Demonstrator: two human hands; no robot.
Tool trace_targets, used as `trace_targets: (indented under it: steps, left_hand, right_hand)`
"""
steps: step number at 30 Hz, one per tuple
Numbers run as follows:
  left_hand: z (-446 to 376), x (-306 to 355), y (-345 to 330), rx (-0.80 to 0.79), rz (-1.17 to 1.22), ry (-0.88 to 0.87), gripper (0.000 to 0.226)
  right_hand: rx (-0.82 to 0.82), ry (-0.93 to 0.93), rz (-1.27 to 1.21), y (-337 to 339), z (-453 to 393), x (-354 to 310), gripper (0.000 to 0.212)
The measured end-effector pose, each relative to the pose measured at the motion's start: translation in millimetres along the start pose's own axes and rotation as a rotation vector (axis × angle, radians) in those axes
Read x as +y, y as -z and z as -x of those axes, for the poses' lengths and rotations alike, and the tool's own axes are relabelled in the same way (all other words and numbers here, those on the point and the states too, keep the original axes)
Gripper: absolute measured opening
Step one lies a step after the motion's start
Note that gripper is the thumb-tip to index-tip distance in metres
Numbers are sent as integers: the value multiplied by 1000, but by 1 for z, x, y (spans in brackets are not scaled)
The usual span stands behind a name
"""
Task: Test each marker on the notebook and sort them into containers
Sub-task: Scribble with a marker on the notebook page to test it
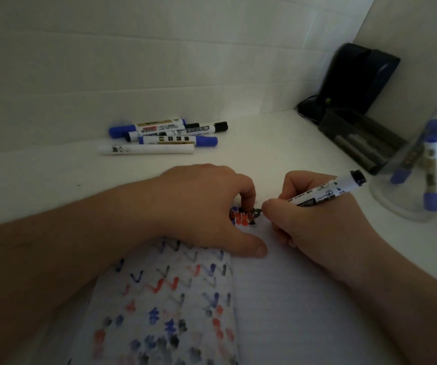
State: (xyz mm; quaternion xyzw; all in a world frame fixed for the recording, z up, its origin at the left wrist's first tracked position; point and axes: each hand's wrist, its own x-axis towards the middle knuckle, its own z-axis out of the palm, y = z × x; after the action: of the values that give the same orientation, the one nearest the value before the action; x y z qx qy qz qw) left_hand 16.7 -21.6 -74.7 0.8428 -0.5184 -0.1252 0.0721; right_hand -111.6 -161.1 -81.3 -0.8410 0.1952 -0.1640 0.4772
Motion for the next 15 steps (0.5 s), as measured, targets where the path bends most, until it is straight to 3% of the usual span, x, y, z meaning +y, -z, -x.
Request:
trace_targets:
  steps: [15]
  left_hand:
    - [1, 1, 1, 10, 7, -1, 62]
  right_hand:
    - [-3, 15, -63, 0, 0, 3, 27]
